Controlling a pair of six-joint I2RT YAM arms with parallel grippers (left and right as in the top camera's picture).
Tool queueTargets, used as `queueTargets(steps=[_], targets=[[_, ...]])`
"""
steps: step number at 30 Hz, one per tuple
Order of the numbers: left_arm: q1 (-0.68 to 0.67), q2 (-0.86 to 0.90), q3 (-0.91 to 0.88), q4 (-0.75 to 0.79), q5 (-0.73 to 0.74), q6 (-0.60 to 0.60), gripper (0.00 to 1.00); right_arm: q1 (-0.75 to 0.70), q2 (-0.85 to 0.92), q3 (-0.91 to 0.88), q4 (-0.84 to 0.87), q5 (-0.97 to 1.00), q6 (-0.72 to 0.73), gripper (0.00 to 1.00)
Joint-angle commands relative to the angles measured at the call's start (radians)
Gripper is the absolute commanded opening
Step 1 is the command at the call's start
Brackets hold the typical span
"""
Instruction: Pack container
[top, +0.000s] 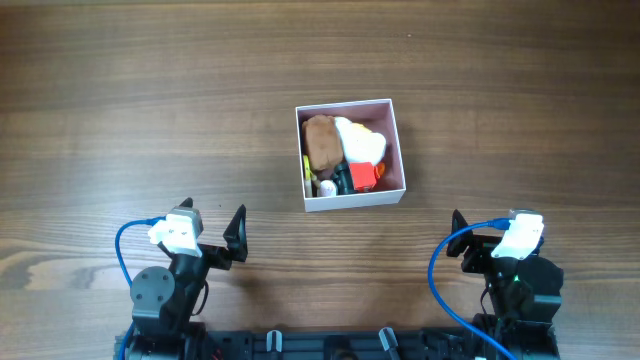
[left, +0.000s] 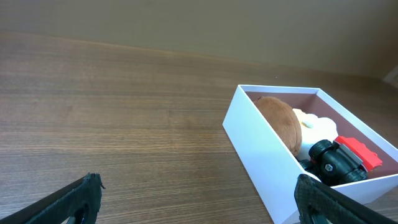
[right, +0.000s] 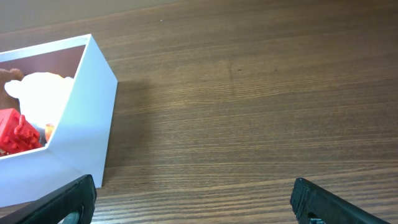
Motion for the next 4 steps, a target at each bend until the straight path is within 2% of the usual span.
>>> queueTargets(steps=[1,4], targets=[[0.005,-0.012,-0.012,0.006,0.019,0.019,1.00,0.005,-0.008,-0.007,-0.001,-0.009,-0.017,1.00],[0.005,-0.012,-0.012,0.006,0.019,0.019,1.00,0.005,-0.008,-0.007,-0.001,-0.009,-0.018,1.00]])
